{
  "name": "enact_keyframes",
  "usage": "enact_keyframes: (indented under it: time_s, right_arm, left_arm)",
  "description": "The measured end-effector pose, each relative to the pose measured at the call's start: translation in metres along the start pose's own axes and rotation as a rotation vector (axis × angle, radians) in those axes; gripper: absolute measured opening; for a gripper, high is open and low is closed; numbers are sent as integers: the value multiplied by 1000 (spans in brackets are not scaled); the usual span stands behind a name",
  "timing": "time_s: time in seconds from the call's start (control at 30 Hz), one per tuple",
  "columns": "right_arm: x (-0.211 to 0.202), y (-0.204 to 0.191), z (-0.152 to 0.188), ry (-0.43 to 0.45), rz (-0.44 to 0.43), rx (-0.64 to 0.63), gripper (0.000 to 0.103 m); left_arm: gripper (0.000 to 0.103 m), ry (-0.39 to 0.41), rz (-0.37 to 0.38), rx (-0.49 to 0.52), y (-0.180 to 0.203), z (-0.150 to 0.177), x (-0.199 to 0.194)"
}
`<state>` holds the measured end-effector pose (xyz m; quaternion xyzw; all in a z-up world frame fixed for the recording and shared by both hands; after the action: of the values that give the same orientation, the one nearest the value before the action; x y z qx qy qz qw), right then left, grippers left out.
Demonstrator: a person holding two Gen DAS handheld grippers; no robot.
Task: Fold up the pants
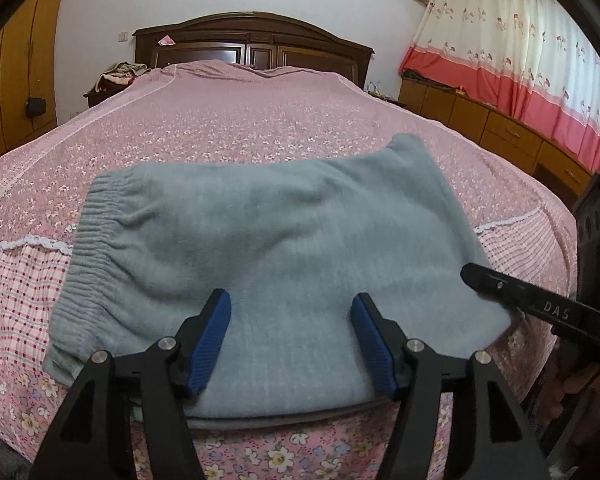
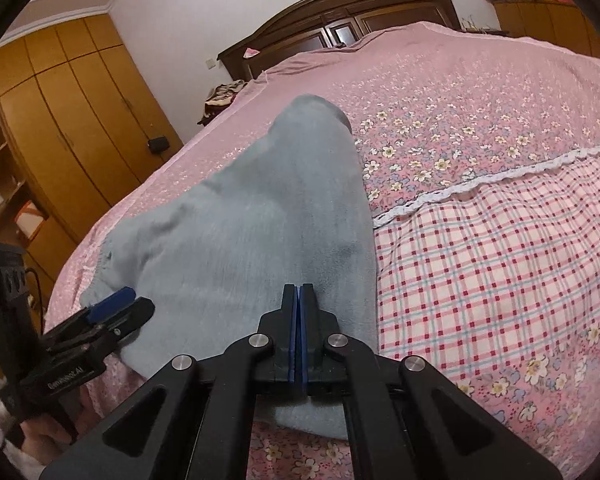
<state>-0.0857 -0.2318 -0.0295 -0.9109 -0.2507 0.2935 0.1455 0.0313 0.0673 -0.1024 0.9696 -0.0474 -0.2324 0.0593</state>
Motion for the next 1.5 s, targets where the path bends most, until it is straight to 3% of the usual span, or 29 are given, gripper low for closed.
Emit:
enact_keyframes:
  time_s: [0.1, 0.13, 0.17, 0.27, 0.57, 0.87, 0.93, 1.0, 1.03, 1.1, 1.17, 1.23, 1.3, 1.43, 1.5]
  right_arm:
    - [-18, -5, -15, 67, -84, 55, 4]
    - [-21, -6, -17, 81, -92, 54, 9]
    - [-20, -6, -16, 77, -90, 41, 13]
    - [-3, 1, 5, -15, -34, 3, 14]
    - [-23, 12, -24, 71, -100, 104, 14]
    - [-10, 14, -85, 103, -187, 165, 14]
    - [10, 5, -96, 65, -221, 151, 14]
    - [36, 11, -98, -6, -170, 119, 14]
    - [52, 21, -96, -64, -110, 128, 14]
    - [79, 46, -85, -165, -50, 217, 0]
    - [86, 70, -83, -128, -119, 380, 0]
    - [83, 83, -84, -90, -166, 452, 0]
    - [77, 88, -88, -60, -161, 460, 0]
    - [74, 90, -97, -48, -151, 357, 0]
    - [75, 96, -98, -54, -161, 390, 0]
  left_arm:
    - [67, -3, -10, 8, 1, -3, -3]
    - [68, -5, -3, 2, 2, -6, -5]
    - [70, -3, 10, -1, 3, -9, -7]
    - [74, -8, -6, -7, 1, -12, -7]
    - [74, -7, 0, -25, -3, -7, -7]
    - [77, 87, -30, -86, -29, -68, -19]
    - [77, 80, -54, -76, -40, -81, -7]
    - [77, 56, -56, -95, -49, -87, 8]
    - [77, 38, -48, -111, -53, -87, 16]
    - [77, -18, -63, -139, -62, -80, 36]
    - [75, -66, -146, -125, -78, -67, 50]
    - [74, -63, -138, -132, -84, -54, 56]
    - [74, -33, -148, -102, -81, -53, 53]
    - [73, -6, -187, -13, -71, -51, 48]
    - [73, -5, -190, 5, -67, -53, 46]
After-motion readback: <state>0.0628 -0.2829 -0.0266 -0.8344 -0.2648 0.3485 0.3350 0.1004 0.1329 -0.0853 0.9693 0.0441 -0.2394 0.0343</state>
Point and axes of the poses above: each gripper's, at about its wrist camera, not at the fingertips, and x roughly the way its jaws point, y to its right, z to its underside, the point moved 7 cm from there along x, roughly the way its jaws point, and after that the axes turned 12 degrees about y, right-handed, at the moved point
